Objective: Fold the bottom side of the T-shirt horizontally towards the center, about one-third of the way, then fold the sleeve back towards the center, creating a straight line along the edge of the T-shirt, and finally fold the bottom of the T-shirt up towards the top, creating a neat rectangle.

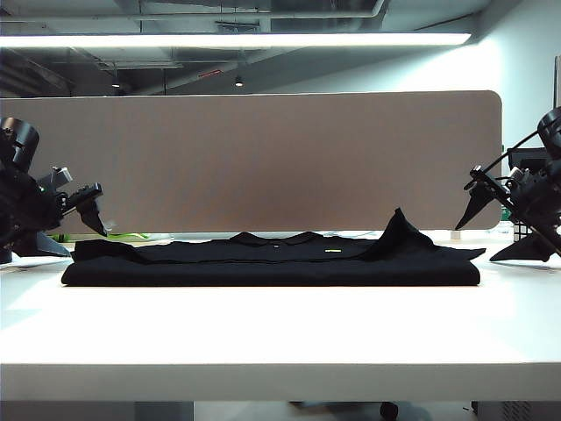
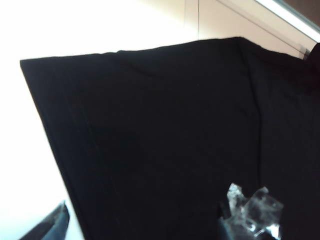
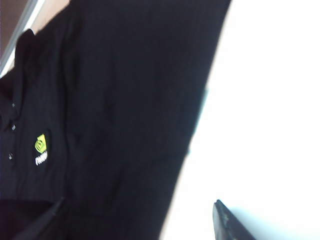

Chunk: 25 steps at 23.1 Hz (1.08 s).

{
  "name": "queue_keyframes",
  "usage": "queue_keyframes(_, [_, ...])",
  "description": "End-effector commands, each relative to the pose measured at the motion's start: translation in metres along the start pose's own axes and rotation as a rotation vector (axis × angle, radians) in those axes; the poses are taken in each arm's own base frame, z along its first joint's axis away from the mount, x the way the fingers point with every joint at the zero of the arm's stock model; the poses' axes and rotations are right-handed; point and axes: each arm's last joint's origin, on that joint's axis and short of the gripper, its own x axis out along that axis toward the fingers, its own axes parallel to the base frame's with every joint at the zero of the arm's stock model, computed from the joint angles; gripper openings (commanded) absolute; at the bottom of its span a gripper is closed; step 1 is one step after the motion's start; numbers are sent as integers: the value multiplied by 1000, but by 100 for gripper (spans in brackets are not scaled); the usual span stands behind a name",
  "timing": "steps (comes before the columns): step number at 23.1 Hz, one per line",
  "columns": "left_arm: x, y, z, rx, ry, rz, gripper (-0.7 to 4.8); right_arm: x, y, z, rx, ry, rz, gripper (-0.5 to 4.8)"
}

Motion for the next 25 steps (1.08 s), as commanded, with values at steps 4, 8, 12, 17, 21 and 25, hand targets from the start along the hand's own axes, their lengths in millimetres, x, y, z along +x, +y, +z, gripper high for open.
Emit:
queue_keyframes(4, [0, 8, -2, -42, 26, 4, 373, 5, 19, 0, -42, -41, -18, 386])
queue_keyframes(8, [7, 14, -9, -52, 42, 2, 373, 8, 23, -3, -51, -52, -47, 386])
queue_keyframes(12, [16, 20, -17, -82, 46, -16, 372, 20, 23, -4, -53, -38, -37, 386])
queue_keyframes(17, [17, 19, -14, -76, 37, -22, 364, 34, 22, -7, -52, -26, -28, 385])
queue_keyframes(21, [17, 19, -12, -63, 33, -23, 364, 41, 23, -9, -58, -35, -13, 326])
queue_keyframes(25, [17, 18, -13, -42, 48, -45, 321, 41, 25, -6, -55, -60, 7, 266])
